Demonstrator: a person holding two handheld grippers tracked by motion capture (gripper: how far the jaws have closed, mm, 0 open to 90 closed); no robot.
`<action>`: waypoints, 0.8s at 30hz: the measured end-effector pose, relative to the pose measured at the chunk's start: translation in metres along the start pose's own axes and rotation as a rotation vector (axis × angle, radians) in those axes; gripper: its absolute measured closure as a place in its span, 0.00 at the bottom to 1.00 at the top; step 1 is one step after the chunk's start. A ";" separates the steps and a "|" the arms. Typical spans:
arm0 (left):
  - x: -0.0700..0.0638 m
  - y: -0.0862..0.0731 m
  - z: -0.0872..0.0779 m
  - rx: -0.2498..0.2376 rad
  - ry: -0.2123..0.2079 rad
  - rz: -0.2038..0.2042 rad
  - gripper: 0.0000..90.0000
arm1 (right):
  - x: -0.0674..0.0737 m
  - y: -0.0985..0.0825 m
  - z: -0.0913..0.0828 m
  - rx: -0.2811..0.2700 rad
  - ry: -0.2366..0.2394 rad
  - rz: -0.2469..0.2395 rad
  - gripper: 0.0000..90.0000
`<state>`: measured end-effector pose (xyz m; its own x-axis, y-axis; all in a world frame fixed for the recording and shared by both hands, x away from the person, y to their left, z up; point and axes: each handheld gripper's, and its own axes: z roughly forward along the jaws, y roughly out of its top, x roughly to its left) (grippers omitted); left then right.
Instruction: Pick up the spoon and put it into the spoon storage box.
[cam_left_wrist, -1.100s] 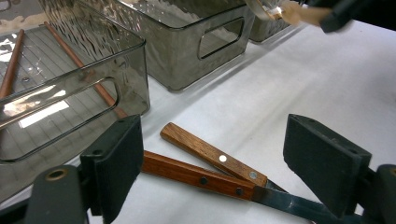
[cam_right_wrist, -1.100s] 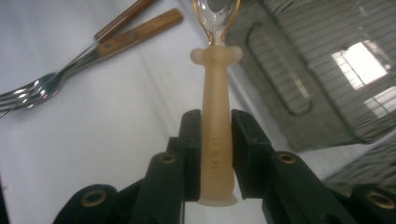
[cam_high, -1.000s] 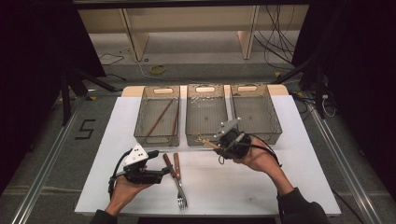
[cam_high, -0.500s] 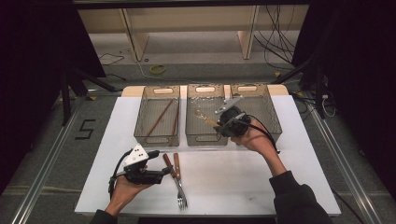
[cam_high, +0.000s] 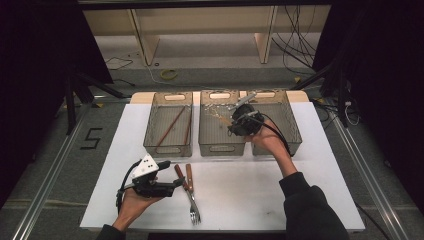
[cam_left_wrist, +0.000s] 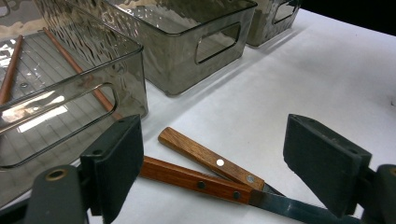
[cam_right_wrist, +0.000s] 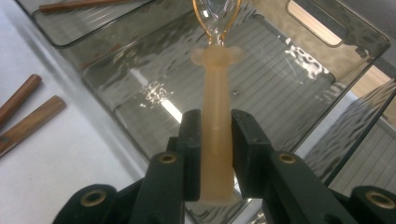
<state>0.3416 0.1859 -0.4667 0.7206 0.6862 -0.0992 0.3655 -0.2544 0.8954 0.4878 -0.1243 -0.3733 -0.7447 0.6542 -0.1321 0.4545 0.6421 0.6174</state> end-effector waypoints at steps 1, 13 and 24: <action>0.000 0.000 0.000 -0.001 0.000 0.000 0.22 | -0.001 0.001 0.001 0.003 0.000 0.001 0.84; 0.000 0.000 0.001 0.000 0.000 -0.005 0.22 | -0.008 0.005 0.021 0.033 -0.019 0.038 0.84; -0.001 -0.001 0.002 0.002 0.005 0.002 0.22 | -0.011 0.006 0.034 0.062 -0.026 0.057 0.83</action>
<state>0.3419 0.1846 -0.4679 0.7186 0.6889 -0.0956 0.3652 -0.2568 0.8948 0.5154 -0.1143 -0.3949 -0.7044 0.6998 -0.1188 0.5258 0.6269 0.5750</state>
